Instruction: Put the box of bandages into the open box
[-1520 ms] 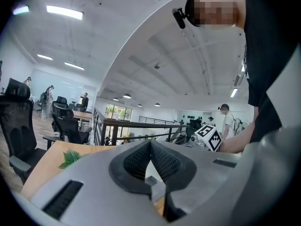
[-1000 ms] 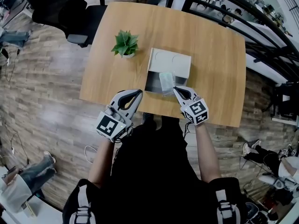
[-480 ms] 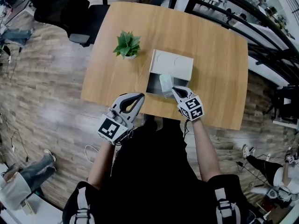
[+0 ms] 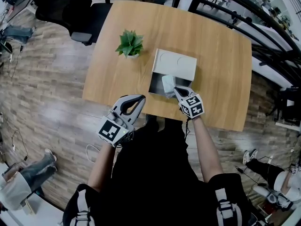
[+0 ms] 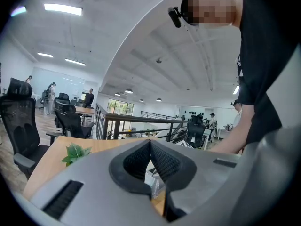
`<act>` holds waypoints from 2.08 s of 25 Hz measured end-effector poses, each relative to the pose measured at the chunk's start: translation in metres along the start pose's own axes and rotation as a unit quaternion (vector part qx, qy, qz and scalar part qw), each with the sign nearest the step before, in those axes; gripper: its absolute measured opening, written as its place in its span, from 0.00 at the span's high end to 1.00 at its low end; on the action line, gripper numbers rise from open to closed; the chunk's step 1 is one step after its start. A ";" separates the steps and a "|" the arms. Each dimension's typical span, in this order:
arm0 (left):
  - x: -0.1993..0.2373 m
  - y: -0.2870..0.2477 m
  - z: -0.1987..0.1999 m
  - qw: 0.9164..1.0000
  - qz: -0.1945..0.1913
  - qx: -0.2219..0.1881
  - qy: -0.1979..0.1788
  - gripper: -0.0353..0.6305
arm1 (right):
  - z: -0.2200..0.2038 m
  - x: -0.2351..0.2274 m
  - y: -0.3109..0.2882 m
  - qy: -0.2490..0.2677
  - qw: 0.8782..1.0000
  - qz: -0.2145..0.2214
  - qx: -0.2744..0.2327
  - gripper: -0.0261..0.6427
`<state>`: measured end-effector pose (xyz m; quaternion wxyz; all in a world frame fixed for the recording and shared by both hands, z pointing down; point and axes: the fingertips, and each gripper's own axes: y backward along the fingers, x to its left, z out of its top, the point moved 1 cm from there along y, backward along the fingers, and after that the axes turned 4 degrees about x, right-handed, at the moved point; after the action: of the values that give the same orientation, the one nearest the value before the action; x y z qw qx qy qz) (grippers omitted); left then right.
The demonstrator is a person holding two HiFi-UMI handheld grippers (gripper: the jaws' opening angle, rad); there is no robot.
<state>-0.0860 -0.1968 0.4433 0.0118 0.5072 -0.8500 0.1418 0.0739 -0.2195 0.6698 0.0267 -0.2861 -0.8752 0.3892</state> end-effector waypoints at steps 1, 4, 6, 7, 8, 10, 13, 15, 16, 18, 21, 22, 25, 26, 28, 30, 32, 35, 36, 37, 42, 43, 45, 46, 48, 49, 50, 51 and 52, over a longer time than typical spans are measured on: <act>0.000 0.000 0.000 1.000 0.000 0.000 0.000 0.91 | 0.000 -0.001 -0.001 0.000 1.000 -0.001 0.002 0.93; 0.001 0.000 0.000 1.000 0.001 0.000 0.001 0.91 | -0.003 -0.003 -0.007 0.002 1.000 -0.001 0.011 0.92; 0.000 0.000 -0.001 1.000 0.000 0.000 0.001 0.91 | -0.006 -0.004 -0.011 0.008 1.000 0.000 0.023 0.92; 0.000 0.000 -0.001 1.000 0.000 0.001 0.002 0.91 | -0.008 -0.004 -0.013 0.012 0.999 0.001 0.030 0.92; 0.000 0.001 -0.001 1.000 0.000 0.001 0.002 0.91 | -0.009 -0.004 -0.015 0.014 0.999 0.001 0.036 0.93; 0.000 0.002 -0.002 1.000 0.001 0.000 0.003 0.91 | -0.011 -0.005 -0.020 0.017 0.999 0.001 0.047 0.93; 0.001 0.003 -0.002 1.000 0.003 0.000 0.005 0.91 | -0.014 -0.006 -0.027 0.019 0.998 0.003 0.063 0.93; 0.002 0.003 -0.001 1.000 0.005 -0.001 0.005 0.91 | -0.017 -0.007 -0.031 0.023 0.997 0.005 0.073 0.92; 0.002 0.004 -0.001 1.000 0.006 -0.001 0.006 0.91 | -0.018 -0.007 -0.034 0.024 0.997 0.006 0.078 0.92; 0.004 0.004 -0.002 1.000 0.008 -0.001 0.006 0.91 | -0.019 -0.009 -0.037 0.026 0.996 0.007 0.088 0.93; 0.006 0.006 -0.003 1.000 0.011 -0.001 0.009 0.91 | -0.023 -0.009 -0.042 0.026 0.994 0.010 0.105 0.92; 0.006 0.006 -0.003 1.000 0.012 -0.001 0.010 0.91 | -0.025 -0.009 -0.044 0.026 0.993 0.010 0.111 0.92; 0.007 0.006 -0.006 1.000 0.014 0.002 0.012 0.91 | -0.029 -0.010 -0.048 0.025 0.992 0.014 0.125 0.92; 0.006 0.005 -0.006 1.000 0.014 0.002 0.012 0.91 | -0.031 -0.010 -0.049 0.026 0.991 0.016 0.130 0.92; 0.006 0.005 -0.006 1.000 0.015 0.002 0.012 0.91 | -0.033 -0.010 -0.051 0.028 0.990 0.018 0.139 0.92; 0.006 0.005 -0.005 1.000 0.017 0.001 0.013 0.91 | -0.034 -0.010 -0.054 0.033 0.988 0.020 0.148 0.92; 0.007 0.005 -0.006 1.000 0.019 0.000 0.012 0.91 | -0.036 -0.009 -0.058 0.037 0.986 0.025 0.159 0.92; 0.007 0.005 -0.008 1.000 0.020 0.001 0.013 0.91 | -0.039 -0.010 -0.064 0.041 0.982 0.029 0.180 0.92; 0.007 0.005 -0.009 1.000 0.020 0.002 0.014 0.91 | -0.039 -0.010 -0.066 0.042 0.981 0.029 0.185 0.92; 0.006 0.005 -0.009 1.000 0.021 0.003 0.014 0.91 | -0.039 -0.010 -0.067 0.043 0.981 0.028 0.189 0.92; 0.004 0.004 -0.008 1.000 0.021 0.002 0.011 0.91 | -0.038 -0.014 -0.073 0.039 0.979 0.026 0.198 0.92; 0.005 0.004 -0.008 1.000 0.021 0.003 0.010 0.91 | -0.037 -0.014 -0.075 0.039 0.979 0.026 0.199 0.92; 0.005 0.004 -0.008 1.000 0.022 0.003 0.011 0.91 | -0.035 -0.016 -0.076 0.039 0.979 0.026 0.200 0.92; 0.005 0.004 -0.008 1.000 0.023 0.004 0.012 0.91 | -0.035 -0.016 -0.076 0.040 0.978 0.026 0.201 0.92; 0.005 0.005 -0.008 1.000 0.025 0.005 0.015 0.91 | -0.036 -0.015 -0.075 0.048 0.977 0.025 0.207 0.92; 0.006 0.005 -0.008 1.000 0.025 0.005 0.016 0.91 | -0.037 -0.015 -0.076 0.055 0.976 0.024 0.211 0.92; 0.006 0.004 -0.008 1.000 0.025 0.005 0.016 0.91 | -0.039 -0.015 -0.077 0.063 0.974 0.023 0.215 0.92; 0.007 0.004 -0.008 1.000 0.026 0.005 0.015 0.91 | -0.040 -0.015 -0.078 0.071 0.973 0.021 0.218 0.92; 0.008 0.004 -0.008 1.000 0.026 0.004 0.015 0.91 | -0.041 -0.015 -0.079 0.078 0.972 0.019 0.220 0.92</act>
<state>-0.0940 -0.1994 0.4517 0.0192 0.4830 -0.8619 0.1532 0.0598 -0.2419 0.7557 0.1493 -0.3191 -0.7577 0.5493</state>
